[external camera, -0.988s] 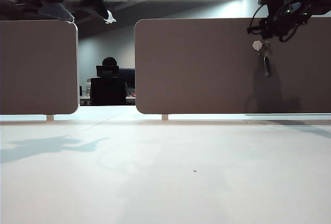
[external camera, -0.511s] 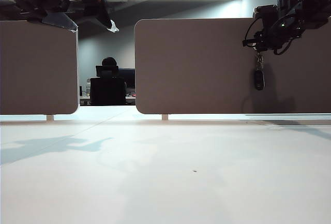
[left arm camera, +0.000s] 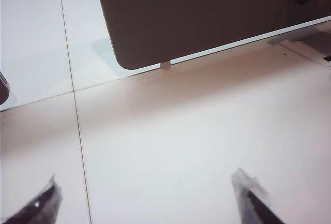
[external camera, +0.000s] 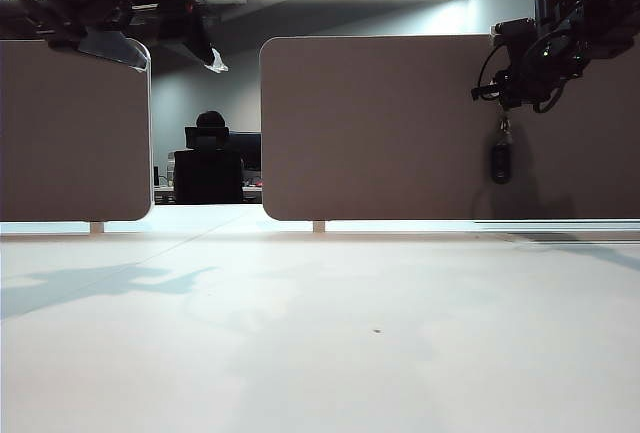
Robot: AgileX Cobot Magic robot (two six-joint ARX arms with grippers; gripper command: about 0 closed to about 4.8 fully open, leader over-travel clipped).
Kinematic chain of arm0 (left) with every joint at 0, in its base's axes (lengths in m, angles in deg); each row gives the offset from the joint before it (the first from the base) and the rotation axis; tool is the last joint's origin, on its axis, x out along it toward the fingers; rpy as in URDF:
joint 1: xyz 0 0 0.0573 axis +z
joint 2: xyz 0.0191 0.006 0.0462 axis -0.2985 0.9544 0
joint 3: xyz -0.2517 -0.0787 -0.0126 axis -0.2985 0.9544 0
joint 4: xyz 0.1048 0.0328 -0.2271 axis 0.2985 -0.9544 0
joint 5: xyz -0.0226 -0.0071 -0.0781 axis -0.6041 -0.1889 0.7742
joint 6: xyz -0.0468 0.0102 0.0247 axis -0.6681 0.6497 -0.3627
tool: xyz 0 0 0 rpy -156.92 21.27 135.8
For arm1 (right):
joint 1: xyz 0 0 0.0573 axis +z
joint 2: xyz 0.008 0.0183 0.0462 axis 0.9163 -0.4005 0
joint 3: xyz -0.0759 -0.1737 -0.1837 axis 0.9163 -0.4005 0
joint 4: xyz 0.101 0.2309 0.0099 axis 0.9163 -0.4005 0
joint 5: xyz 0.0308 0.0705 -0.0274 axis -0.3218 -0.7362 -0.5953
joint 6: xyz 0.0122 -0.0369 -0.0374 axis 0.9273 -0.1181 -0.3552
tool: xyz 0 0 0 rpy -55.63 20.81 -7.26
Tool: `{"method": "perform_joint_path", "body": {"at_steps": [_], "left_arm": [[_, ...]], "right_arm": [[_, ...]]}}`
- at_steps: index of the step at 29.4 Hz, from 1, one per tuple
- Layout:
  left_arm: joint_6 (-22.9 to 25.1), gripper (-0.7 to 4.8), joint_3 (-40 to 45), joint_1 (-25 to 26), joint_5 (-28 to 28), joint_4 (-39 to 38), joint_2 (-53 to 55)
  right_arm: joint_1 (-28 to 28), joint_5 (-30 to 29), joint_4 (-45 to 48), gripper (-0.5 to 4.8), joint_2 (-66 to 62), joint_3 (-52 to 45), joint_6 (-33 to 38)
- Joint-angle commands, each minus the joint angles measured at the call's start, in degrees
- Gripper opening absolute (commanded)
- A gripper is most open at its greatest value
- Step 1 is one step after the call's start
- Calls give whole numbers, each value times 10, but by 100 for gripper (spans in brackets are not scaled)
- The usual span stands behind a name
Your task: Hang the bunch of keys on the hook.
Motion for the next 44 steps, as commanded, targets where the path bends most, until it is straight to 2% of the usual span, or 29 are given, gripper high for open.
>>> {"method": "perform_joint_path", "body": {"at_steps": [1, 2, 3, 4, 6, 7, 10, 12, 13, 14, 15, 16, 17, 18, 19, 21, 22, 26, 28, 31, 34, 38, 42, 44], "left_arm": [[0, 479, -3, 0, -1, -2, -2], [0, 479, -3, 0, -1, -5, -2], [0, 479, -3, 0, -1, -6, -2], [0, 479, -3, 0, -1, -7, -2], [0, 479, -3, 0, -1, -11, -2], [0, 479, -3, 0, -1, -13, -2], [0, 479, -3, 0, -3, -25, -2], [0, 479, -4, 0, -3, -28, -4], [0, 479, -4, 0, -3, -30, -7], [0, 479, -4, 0, -3, -31, -16], [0, 479, -4, 0, -3, -31, -22], [-3, 479, -4, 0, 2, -33, -43], [-3, 358, -4, 0, 7, -37, -54], [-4, 5, -4, 0, 21, -56, -87], [-7, 13, -4, 0, 24, -65, -103], [-20, -5, -4, 0, 24, -115, -158], [-35, -5, -4, 0, 26, -159, -199], [-41, -5, -3, 0, 35, -260, -297], [-53, -5, -3, -1, 54, -315, -337], [-61, -5, -4, -1, 66, -352, -387], [-69, -5, -4, -1, 63, -355, -437], [-105, -5, -4, 0, 61, -376, -489], [-106, -5, -3, 0, 39, -448, -524], [-105, -5, -3, 0, 10, -481, -535]], "right_arm": [[-1, 2, 10, 0, 0, 3, -3], [-1, 2, 13, 17, 0, 3, -3], [-1, 2, 16, 59, 1, 4, -3], [-1, 2, 23, 157, 2, 4, -5], [-3, 2, 23, 225, 6, 4, -5], [-3, 2, 21, 226, 9, 4, -5], [-3, 2, 16, 281, 25, 4, -5], [-3, 2, 3, 284, 46, 4, -5], [-3, 2, -5, 284, 54, 4, -5], [-2, 4, -42, 260, 77, 4, 12], [-2, 4, -64, 212, 88, 4, 25], [2, 3, -120, -16, 115, 4, 46], [4, 1, -146, 5, 127, 4, 52], [11, -1, -194, -9, 152, 4, 55], [17, -1, -220, -9, 165, 3, 42], [34, -5, -302, -9, 193, 3, 7], [45, -23, -364, -9, 207, 3, -1], [70, -27, -466, -9, 237, 3, -2], [85, -4, -497, -9, 256, 3, 5], [110, -2, -522, -9, 284, 3, 9], [142, 23, -541, -9, 323, 3, 15], [184, 45, -548, -9, 390, 3, 17], [209, 58, -576, -9, 460, 3, 14], [211, 59, -603, -9, 492, 3, 12]]}}
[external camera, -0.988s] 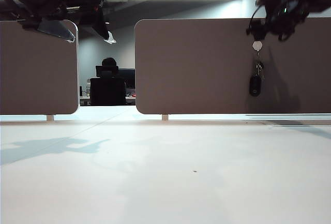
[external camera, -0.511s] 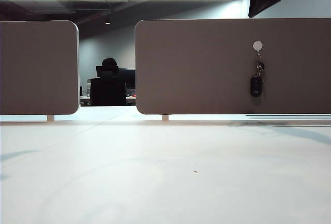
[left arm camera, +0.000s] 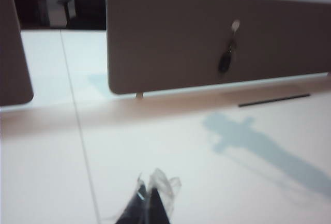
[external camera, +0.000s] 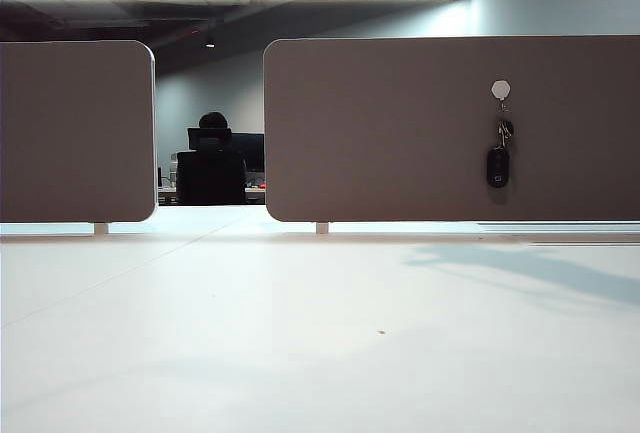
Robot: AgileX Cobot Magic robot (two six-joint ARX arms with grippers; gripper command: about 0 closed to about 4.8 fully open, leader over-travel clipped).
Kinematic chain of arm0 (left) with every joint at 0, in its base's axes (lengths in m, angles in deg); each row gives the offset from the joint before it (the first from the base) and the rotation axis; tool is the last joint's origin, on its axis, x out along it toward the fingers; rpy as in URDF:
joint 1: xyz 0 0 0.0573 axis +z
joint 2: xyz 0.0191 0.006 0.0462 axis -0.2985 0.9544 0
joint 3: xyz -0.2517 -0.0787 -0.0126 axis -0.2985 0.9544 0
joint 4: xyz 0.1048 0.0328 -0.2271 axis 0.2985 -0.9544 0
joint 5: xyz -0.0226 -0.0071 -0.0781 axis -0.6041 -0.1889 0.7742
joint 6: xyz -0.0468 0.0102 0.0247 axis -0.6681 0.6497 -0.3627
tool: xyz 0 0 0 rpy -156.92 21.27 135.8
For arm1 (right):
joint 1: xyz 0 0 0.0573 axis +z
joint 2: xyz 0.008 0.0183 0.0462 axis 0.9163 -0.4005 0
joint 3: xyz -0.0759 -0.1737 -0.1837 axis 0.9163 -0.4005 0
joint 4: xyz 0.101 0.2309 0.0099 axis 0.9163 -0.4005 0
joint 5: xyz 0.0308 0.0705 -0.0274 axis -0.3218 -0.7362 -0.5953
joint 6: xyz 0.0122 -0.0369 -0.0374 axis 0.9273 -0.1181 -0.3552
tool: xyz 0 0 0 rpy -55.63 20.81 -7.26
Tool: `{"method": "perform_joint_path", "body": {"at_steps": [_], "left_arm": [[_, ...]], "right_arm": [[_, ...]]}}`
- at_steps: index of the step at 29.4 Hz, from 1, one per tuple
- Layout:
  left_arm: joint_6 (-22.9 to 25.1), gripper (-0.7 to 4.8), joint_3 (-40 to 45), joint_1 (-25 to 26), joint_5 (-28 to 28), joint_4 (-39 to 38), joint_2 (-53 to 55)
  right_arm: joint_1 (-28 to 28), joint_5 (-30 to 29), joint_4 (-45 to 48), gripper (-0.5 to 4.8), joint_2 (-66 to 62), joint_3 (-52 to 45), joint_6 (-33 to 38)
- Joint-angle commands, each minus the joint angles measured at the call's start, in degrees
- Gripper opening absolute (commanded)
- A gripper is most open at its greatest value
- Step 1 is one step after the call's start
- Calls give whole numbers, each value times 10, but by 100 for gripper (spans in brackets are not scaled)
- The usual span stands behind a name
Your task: Hang the bunch of keys on the hook.
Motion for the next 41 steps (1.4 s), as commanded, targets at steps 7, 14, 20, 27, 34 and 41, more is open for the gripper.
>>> {"method": "perform_joint_path", "body": {"at_steps": [7, 14, 20, 27, 34, 41], "left_arm": [[-2, -5, 35, 0, -42, -57, -27], [-2, -5, 68, 0, -5, -23, -27], [-2, -5, 106, 0, -5, 58, -27], [-47, -5, 174, 0, 2, 128, -27], [-31, -5, 211, 0, -41, 199, -27], [-10, -5, 278, 0, -53, 280, -26]], "right_arm": [[3, 37, -175, -9, 180, 1, -27], [3, 36, -204, -9, 339, -31, -30], [3, 15, -205, -9, 479, -188, -12], [2, -25, -108, -9, 700, -571, 51], [2, -68, 226, -8, 886, -977, 115], [5, -170, 589, -8, 925, -1297, 166]]}}
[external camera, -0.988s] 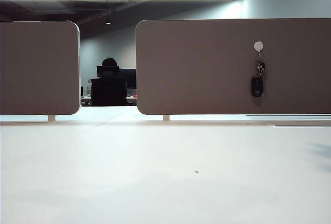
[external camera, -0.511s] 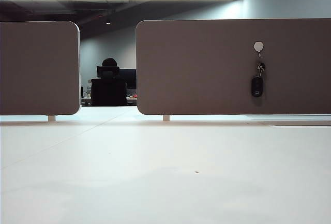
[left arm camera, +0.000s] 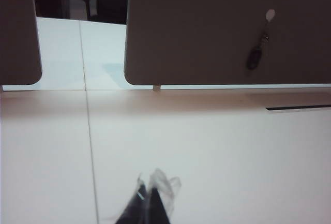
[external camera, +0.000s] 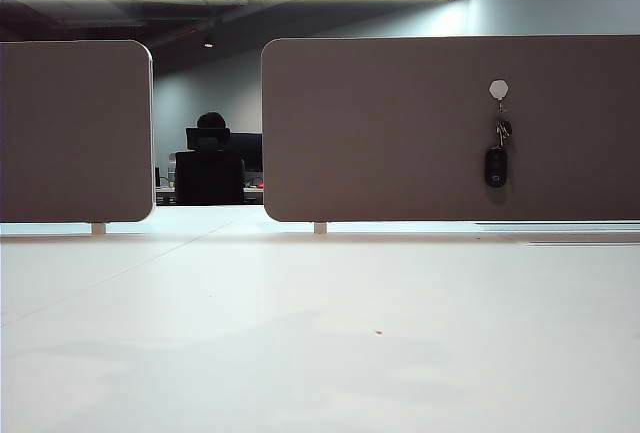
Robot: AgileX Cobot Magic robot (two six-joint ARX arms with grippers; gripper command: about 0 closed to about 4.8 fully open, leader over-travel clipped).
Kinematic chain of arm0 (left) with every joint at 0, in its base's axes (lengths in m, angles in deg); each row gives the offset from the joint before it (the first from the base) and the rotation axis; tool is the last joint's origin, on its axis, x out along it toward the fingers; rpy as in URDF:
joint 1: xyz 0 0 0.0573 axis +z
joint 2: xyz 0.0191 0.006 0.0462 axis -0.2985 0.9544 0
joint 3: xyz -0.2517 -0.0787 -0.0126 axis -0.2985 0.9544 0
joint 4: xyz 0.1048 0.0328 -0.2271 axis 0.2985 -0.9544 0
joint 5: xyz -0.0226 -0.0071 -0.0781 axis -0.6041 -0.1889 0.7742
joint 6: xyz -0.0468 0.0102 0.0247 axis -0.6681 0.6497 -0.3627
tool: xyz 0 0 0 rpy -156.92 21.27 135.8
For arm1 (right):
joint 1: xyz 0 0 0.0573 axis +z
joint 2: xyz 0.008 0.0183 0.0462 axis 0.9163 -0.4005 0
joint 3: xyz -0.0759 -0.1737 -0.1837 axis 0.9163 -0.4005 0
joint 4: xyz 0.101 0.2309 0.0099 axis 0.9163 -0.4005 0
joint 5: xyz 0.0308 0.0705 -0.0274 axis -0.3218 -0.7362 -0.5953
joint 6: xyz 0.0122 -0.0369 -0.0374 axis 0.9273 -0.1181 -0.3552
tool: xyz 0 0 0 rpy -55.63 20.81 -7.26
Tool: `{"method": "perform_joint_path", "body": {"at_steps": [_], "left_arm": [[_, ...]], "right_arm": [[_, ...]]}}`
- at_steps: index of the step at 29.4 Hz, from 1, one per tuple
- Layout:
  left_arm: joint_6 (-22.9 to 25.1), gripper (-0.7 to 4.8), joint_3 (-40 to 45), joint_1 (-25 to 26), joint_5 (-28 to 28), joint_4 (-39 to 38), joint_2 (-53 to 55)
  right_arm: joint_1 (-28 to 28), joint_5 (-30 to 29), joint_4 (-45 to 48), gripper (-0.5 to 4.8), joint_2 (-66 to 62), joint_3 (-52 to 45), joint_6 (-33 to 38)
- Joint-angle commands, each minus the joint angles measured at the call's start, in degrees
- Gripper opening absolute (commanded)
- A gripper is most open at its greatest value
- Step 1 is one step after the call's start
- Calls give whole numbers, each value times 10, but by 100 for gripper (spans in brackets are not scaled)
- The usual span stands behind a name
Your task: Hang the bunch of keys on the hook.
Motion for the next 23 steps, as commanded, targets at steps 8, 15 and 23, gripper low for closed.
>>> {"method": "perform_joint_path", "body": {"at_steps": [8, 15, 23], "left_arm": [[-35, -5, 116, 0, 3, 61, 1], [-56, -5, 172, 0, 29, 115, 1], [-56, -5, 205, 0, 63, 117, 1]], "right_arm": [[3, -35, 222, -8, -12, -162, 8], [3, -6, 151, -8, -12, -174, 8], [2, 0, 147, -8, -11, -229, 8]]}}
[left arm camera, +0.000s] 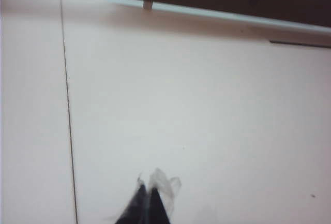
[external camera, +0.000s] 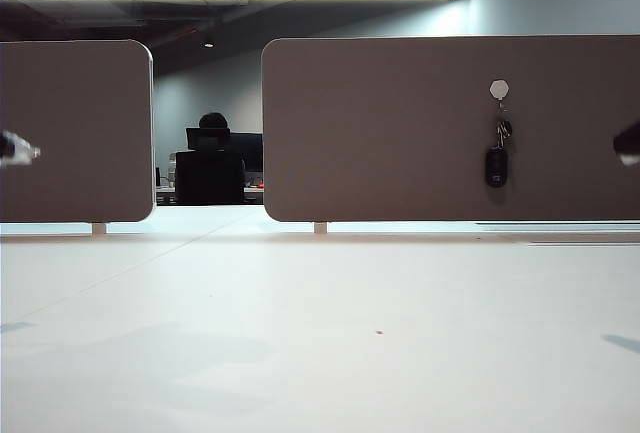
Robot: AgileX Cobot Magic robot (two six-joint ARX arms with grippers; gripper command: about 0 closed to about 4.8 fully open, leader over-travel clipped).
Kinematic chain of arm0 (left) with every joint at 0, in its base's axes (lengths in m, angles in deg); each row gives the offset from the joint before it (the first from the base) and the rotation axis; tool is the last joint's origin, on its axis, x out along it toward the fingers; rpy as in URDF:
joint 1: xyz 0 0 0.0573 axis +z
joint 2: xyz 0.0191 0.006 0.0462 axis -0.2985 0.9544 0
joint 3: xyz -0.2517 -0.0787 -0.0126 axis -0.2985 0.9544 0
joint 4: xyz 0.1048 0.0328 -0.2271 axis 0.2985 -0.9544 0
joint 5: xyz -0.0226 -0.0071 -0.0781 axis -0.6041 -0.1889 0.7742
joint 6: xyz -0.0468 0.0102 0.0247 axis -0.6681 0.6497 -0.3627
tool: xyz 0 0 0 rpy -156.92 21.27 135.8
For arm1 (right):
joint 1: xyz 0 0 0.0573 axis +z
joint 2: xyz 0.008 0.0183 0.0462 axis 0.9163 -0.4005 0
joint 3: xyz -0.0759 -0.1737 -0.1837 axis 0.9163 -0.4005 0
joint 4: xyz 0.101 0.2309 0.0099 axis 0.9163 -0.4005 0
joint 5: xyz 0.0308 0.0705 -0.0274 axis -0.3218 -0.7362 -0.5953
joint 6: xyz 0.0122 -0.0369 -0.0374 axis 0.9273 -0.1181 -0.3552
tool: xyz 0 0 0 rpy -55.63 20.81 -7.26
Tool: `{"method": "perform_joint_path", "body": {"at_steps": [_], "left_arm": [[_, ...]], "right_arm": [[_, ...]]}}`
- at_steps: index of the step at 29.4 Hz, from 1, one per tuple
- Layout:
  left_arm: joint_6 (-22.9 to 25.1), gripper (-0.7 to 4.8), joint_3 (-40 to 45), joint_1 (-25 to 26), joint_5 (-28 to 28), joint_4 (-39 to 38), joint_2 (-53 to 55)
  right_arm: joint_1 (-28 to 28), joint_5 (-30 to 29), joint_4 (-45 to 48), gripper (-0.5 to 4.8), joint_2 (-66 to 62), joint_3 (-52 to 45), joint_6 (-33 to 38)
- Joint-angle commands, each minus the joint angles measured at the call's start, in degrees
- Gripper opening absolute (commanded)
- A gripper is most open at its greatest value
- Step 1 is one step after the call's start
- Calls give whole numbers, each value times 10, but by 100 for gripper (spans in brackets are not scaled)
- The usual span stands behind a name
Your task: Hang the bunch of keys on the hook.
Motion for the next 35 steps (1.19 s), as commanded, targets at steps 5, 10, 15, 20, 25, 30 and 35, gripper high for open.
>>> {"method": "perform_joint_path", "body": {"at_steps": [5, 10, 15, 20, 25, 30, 35], "left_arm": [[-1, -5, 33, 0, 13, 27, 0], [-1, -5, 32, 0, 13, 6, 0], [1, -4, 32, 0, 13, 5, 0], [1, -4, 32, 0, 13, 5, 0], [1, -4, 32, 0, 12, -9, -32], [1, -4, 31, 63, 57, -8, -107], [1, -4, 32, 171, 73, -7, -162]], "right_arm": [[0, 12, 14, -8, 1, -21, 2], [0, -14, 12, -1, 4, -21, 2], [0, -14, 12, 3, 5, -21, 2], [0, -14, 12, 3, 5, -21, 2], [0, -14, 12, 3, 5, -21, 2], [-8, -12, 5, 3, 31, -21, 2], [-56, -25, 8, 3, 94, -21, 2]]}}
